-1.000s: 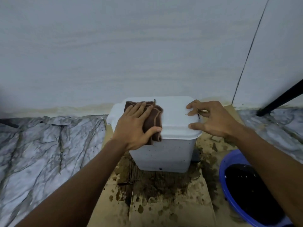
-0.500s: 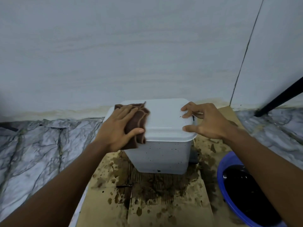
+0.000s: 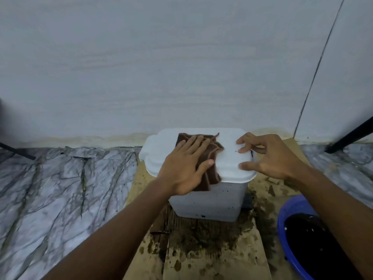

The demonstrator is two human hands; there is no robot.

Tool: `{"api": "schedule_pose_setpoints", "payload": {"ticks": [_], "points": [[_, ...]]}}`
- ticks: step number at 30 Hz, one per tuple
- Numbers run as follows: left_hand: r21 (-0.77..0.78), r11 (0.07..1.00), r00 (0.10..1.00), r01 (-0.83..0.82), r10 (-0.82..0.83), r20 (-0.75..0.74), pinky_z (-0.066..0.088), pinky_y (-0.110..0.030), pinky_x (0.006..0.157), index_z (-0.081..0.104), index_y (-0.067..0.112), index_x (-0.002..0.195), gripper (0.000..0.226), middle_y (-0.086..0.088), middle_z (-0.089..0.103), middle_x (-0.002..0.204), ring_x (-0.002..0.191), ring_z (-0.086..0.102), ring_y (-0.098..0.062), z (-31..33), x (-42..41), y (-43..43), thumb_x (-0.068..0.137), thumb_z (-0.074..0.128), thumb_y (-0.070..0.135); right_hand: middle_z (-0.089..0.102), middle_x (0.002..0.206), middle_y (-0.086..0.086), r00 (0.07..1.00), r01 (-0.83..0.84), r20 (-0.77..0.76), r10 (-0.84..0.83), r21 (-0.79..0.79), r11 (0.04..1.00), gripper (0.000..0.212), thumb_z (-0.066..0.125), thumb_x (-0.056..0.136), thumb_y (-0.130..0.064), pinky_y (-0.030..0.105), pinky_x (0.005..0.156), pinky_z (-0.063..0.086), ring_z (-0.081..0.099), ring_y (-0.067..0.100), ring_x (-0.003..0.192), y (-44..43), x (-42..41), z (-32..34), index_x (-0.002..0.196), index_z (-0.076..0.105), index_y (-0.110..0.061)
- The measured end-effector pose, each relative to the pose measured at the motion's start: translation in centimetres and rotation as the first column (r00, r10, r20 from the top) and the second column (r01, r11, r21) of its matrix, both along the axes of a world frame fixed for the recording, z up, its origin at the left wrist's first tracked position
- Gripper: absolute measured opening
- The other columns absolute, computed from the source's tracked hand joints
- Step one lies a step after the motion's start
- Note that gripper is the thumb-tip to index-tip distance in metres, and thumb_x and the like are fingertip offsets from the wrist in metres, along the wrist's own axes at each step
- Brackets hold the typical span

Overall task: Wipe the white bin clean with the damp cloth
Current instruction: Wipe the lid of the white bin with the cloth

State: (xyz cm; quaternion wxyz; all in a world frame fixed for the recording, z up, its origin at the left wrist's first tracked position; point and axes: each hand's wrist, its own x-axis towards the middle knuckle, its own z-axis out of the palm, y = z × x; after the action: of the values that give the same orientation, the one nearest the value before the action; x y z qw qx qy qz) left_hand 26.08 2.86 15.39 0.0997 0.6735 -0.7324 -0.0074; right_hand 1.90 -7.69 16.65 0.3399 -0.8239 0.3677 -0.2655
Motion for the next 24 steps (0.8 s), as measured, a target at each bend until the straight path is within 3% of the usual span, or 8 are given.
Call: {"api": "schedule_pose_setpoints", "payload": {"ticks": [2, 6, 10, 16, 18, 21, 24], "points": [[0.006, 1.0, 0.999, 0.014, -0.014, -0.036, -0.005, -0.029, 0.125, 0.012, 0.034, 0.161, 0.065, 0.01, 0.006, 0.169, 0.155, -0.004, -0.005, -0.1, 2.9, 1.4, 0.102, 0.018, 0.063, 0.068, 0.116, -0.011, 1.0, -0.009, 0.006, 0.009, 0.003, 1.0, 0.03, 0.091, 0.063, -0.015, 0.028, 0.099, 0.051, 0.065, 0.008, 0.108, 0.1, 0.1, 0.1, 0.087, 0.073, -0.018], [0.055, 0.982, 0.979, -0.18, 0.184, -0.084, 0.007, -0.038, 0.127, 0.02, 0.032, 0.16, 0.084, 0.006, 0.015, 0.169, 0.156, 0.009, -0.015, 0.2, 8.4, 0.1, 0.09, 0.011, 0.076, 0.07, 0.112, -0.005, 1.0, -0.021, 0.018, 0.022, -0.03, 0.999, 0.039, 0.09, 0.065, -0.015, 0.032, 0.101, 0.052, 0.066, 0.012, 0.106, 0.4, 0.4, 0.1, 0.095, 0.067, -0.027], [0.116, 0.952, 0.959, -0.282, 0.285, -0.005, 0.009, -0.045, 0.125, 0.018, 0.022, 0.161, 0.081, -0.005, 0.015, 0.169, 0.155, 0.011, -0.024, 0.8, 6.9, -4.7, 0.095, 0.016, 0.068, 0.07, 0.111, -0.004, 0.999, -0.008, 0.031, 0.009, -0.028, 1.0, 0.042, 0.089, 0.065, -0.014, 0.034, 0.101, 0.052, 0.066, 0.013, 0.106, 0.2, 0.4, 0.0, 0.097, 0.066, -0.028], [0.168, 0.978, 0.992, -0.124, 0.126, 0.0, -0.003, -0.041, 0.127, 0.003, 0.021, 0.162, 0.071, -0.001, 0.0, 0.17, 0.156, -0.005, -0.019, 1.1, -0.7, -6.2, 0.104, 0.017, 0.059, 0.068, 0.114, -0.011, 1.0, -0.015, 0.016, 0.016, -0.035, 0.999, 0.036, 0.091, 0.063, -0.017, 0.03, 0.102, 0.05, 0.064, 0.01, 0.11, 0.0, 0.1, 0.0, 0.086, 0.068, -0.033], [0.142, 0.988, 0.998, -0.054, 0.055, 0.0, -0.006, -0.036, 0.126, 0.001, 0.024, 0.162, 0.068, 0.003, -0.003, 0.17, 0.155, -0.009, -0.013, 1.0, -1.3, -4.3, 0.105, 0.016, 0.058, 0.067, 0.116, -0.013, 1.0, -0.013, 0.002, 0.013, -0.034, 0.999, 0.033, 0.091, 0.062, -0.018, 0.03, 0.101, 0.051, 0.063, 0.008, 0.11, 0.1, 0.1, 0.1, 0.087, 0.071, -0.027], [0.089, 0.996, 0.998, 0.017, -0.012, -0.06, -0.01, -0.027, 0.123, 0.005, 0.033, 0.161, 0.063, 0.011, -0.001, 0.169, 0.153, -0.01, -0.004, 0.6, 0.3, -1.4, 0.105, 0.02, 0.058, 0.068, 0.114, -0.012, 1.0, -0.004, -0.024, 0.003, -0.06, 0.998, 0.038, 0.091, 0.063, -0.019, 0.032, 0.1, 0.052, 0.064, 0.01, 0.107, 0.3, 0.2, 0.1, 0.098, 0.073, -0.019], [0.069, 0.997, 0.995, -0.031, 0.037, -0.098, -0.011, -0.023, 0.121, 0.01, 0.038, 0.16, 0.063, 0.014, 0.002, 0.168, 0.153, -0.007, -0.003, 0.6, 3.2, 0.4, 0.103, 0.024, 0.061, 0.068, 0.11, -0.009, 0.997, -0.003, -0.073, -0.005, -0.114, 0.993, 0.049, 0.088, 0.068, -0.022, 0.037, 0.098, 0.053, 0.065, 0.013, 0.103, 0.9, 0.4, 0.1, 0.113, 0.069, -0.017]]}}
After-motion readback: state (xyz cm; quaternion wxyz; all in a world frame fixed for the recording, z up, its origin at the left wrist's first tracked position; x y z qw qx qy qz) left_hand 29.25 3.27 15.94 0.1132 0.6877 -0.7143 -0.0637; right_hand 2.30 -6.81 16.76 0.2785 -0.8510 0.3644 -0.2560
